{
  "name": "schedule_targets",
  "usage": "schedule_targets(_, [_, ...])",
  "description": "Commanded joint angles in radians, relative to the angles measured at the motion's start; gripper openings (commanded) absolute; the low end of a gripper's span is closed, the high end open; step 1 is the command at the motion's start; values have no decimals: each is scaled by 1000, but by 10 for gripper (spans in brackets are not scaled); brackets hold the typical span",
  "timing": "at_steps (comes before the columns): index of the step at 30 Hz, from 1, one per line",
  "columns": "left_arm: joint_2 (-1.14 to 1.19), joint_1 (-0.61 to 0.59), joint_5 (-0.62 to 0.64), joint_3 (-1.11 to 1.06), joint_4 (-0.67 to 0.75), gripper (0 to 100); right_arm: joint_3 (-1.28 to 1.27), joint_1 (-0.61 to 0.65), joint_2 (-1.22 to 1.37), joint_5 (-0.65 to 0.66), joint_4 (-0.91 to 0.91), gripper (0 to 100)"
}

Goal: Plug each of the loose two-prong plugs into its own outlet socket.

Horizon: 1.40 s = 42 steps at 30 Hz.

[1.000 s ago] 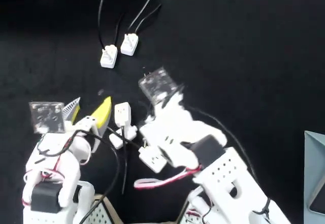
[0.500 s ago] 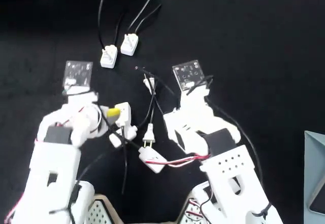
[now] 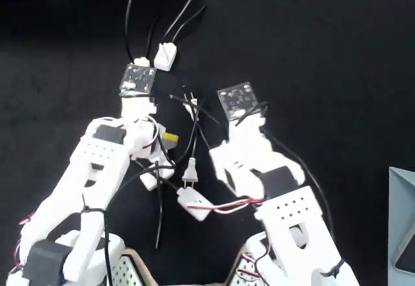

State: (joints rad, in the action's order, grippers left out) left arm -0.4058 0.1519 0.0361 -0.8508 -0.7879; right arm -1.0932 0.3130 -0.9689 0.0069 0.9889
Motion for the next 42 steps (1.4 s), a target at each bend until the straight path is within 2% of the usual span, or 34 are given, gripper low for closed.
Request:
schedule_targets(1, [44,18,6,58,28,313,51,-133,-18,51,5,12])
schedule_targets(4, [123,18,6,62,81,308,67,-196,-18,55,5,12])
schedule_targets(9, [236,13,-6,62,193,238,68,-207,-18,55,5,12])
schedule_targets(14, [252,-28,-167,62,195,134,70,-233,-18,55,2,12])
schedule_targets(17, [252,-74,-189,65,195,91,70,-229,-18,55,3,12])
schedule_targets(21, [250,-127,-192,74,181,96,68,-227,-13,55,3,12])
schedule_targets(26, [196,-125,-180,176,-69,249,67,-226,-13,55,3,12])
schedule_targets(28, [149,-134,-163,220,-140,252,65,-226,-12,55,3,12])
schedule_targets(32, [25,-128,-224,243,-226,252,65,-226,-12,55,2,12])
schedule_targets(37, [-87,-113,-249,188,-245,252,65,-226,-12,55,2,12])
schedule_targets(42, [-66,-70,-249,91,-199,252,62,-186,-12,52,5,12])
